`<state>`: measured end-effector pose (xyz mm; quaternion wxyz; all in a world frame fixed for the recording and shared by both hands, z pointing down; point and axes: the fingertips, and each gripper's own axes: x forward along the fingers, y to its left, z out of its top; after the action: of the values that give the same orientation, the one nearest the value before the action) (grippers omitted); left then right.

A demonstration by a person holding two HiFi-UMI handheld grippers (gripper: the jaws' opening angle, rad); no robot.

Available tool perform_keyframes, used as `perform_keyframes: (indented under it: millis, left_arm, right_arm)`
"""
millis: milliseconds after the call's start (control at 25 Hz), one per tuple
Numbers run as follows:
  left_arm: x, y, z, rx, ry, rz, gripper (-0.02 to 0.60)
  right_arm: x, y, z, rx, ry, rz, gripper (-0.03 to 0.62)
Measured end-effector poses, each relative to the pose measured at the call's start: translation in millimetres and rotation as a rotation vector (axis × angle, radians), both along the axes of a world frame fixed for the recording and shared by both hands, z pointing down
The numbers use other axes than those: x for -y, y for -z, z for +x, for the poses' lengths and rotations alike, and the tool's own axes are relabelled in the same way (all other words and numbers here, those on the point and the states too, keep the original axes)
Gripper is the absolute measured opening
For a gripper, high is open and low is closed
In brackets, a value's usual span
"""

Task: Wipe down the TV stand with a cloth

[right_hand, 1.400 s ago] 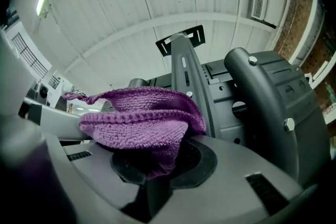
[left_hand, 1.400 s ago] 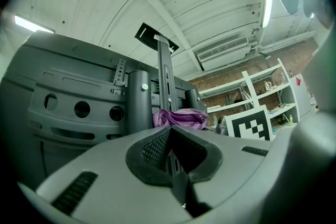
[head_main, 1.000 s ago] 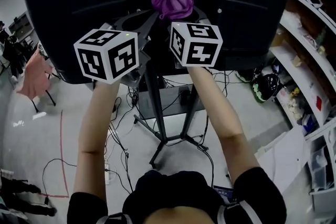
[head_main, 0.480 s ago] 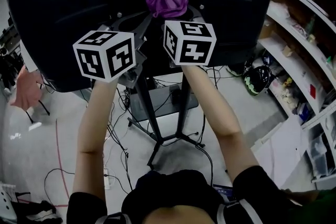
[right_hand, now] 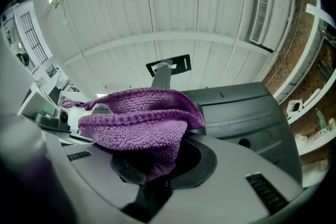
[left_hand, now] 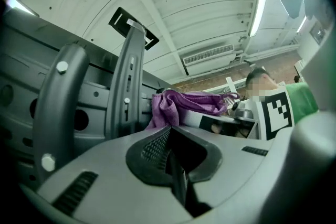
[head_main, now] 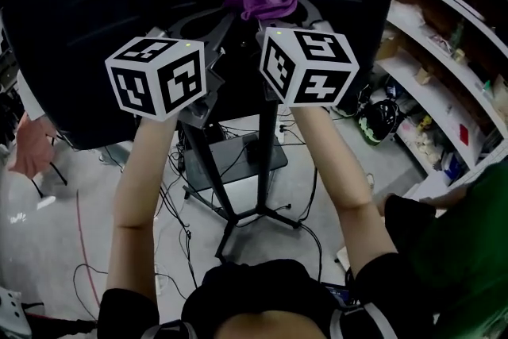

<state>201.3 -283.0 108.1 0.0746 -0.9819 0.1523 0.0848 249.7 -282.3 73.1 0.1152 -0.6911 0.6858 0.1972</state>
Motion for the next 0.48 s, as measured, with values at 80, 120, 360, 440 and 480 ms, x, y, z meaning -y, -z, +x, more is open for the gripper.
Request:
perform_keyframes:
  millis: [80, 120, 360, 440, 480]
  left_arm:
    - [-7.9, 6.1, 14.2, -0.008, -0.018, 0.009, 0.006]
    - [-11.9, 9.1, 21.1, -0.012, -0.026, 0.014, 0.006]
    - [-28.5, 12.7, 50.2, -0.027, -0.053, 0.040, 0.006]
    - [-32.4, 18.1, 59.8, -0.026, -0.057, 0.047, 0.006]
    - [-34.1, 22.1, 64.5, -0.025, -0.057, 0.050, 0.006]
  right_arm:
    - [-10.7, 13.3, 16.8, -0.001, -0.013, 0.021, 0.064]
    - [-15.3, 19.8, 26.8, -0.001, -0.023, 0.031, 0.064]
    - [-22.7, 34.6, 74.9, -0.010, -0.060, 0.047, 0.064]
    - [-18.8, 38.8, 89.8, 0.005, -0.067, 0.041, 0.064]
    - [-16.0, 41.4, 96.9, 0.011, -0.068, 0.036, 0.064]
